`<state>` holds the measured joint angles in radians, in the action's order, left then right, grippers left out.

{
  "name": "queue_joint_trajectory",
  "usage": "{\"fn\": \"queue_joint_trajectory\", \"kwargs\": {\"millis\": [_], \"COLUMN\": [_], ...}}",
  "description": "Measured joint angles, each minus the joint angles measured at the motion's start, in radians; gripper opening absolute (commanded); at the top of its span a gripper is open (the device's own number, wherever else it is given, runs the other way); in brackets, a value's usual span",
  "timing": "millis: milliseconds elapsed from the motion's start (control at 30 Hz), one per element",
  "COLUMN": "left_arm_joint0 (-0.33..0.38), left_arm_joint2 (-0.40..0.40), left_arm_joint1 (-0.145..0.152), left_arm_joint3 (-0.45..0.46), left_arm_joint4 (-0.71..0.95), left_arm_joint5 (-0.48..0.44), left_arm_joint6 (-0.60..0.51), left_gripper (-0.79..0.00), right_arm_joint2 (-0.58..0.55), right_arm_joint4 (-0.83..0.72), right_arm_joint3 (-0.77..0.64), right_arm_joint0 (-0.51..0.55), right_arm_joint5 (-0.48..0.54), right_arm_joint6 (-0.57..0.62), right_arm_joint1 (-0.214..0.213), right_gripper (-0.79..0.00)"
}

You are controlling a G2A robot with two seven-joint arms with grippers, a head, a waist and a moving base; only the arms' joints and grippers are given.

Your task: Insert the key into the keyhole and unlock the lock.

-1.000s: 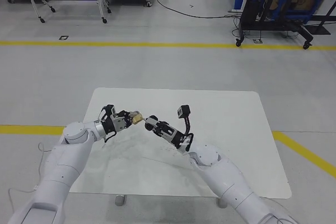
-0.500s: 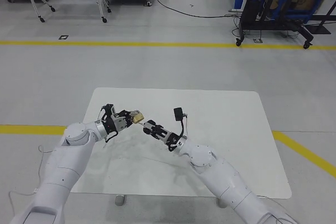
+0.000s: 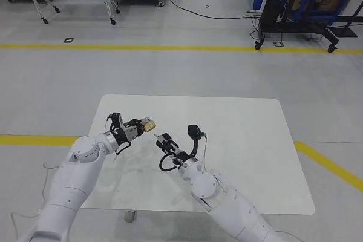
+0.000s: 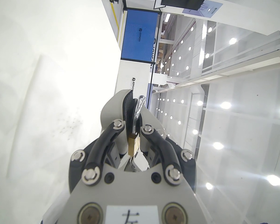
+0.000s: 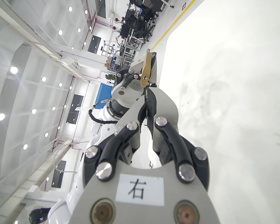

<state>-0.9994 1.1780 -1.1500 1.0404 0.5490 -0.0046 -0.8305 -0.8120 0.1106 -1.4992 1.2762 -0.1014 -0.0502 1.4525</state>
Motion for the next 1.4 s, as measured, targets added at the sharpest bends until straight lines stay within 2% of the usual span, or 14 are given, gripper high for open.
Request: {"fn": "queue_joint_trajectory", "kwargs": {"millis": [533,1400], "left_arm_joint0": [-0.015,-0.016], "left_arm_joint2": [-0.003,-0.007], "left_arm_joint1": [-0.001,-0.007], "left_arm_joint3": [0.026,0.029], "left_arm_joint4": [-0.030,-0.044], "left_arm_joint5": [0.002,0.010], "left_arm_joint6": [-0.006,-0.021], "left_gripper": [-0.785,-0.785], "right_arm_joint2": [0.002,0.020], "right_arm_joint4": [-0.040,0.038], "right_arm_joint3": [0.060,0.088], "right_arm_joint0": [-0.022,-0.026], "right_arm_joint5": [0.014,-0.013], "right_arm_joint6": [-0.061,-0.104], "right_arm_joint1": [0.033,0.071], "right_gripper": [-0.785,-0.785]}}
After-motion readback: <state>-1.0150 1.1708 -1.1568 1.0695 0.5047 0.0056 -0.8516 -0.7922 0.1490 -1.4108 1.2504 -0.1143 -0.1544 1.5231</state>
